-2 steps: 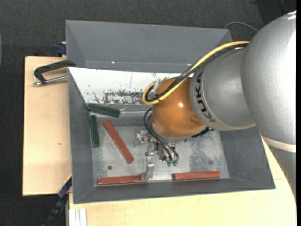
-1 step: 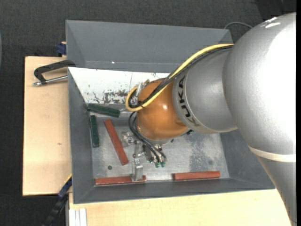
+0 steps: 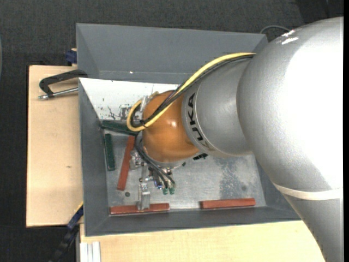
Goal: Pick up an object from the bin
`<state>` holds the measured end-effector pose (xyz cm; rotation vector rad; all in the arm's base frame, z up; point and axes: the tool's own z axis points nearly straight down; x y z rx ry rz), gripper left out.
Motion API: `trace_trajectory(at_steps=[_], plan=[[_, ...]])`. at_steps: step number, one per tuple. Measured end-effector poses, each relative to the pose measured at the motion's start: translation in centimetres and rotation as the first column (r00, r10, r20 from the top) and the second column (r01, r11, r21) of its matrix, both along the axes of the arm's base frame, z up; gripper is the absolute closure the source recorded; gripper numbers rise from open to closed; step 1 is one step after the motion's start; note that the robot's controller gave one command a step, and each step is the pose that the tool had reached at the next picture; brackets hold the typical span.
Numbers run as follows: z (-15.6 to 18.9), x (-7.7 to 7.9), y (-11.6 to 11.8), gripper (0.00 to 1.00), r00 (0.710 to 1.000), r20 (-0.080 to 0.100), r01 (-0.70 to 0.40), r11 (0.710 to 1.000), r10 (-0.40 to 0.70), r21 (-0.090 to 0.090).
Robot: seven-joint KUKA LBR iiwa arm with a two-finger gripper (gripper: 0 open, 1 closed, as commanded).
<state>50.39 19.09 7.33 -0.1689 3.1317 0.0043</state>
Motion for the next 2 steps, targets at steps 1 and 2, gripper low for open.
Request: trace_trajectory(at_steps=[1,2], plan=[[0.4,-0.3,2.1,0.0,0.999,0.001,-0.039,0.999,0.039,-0.001],[1.1,2.6,3.0,0.0,0.994,-0.001,-0.111,0.994,0.111,-0.001]])
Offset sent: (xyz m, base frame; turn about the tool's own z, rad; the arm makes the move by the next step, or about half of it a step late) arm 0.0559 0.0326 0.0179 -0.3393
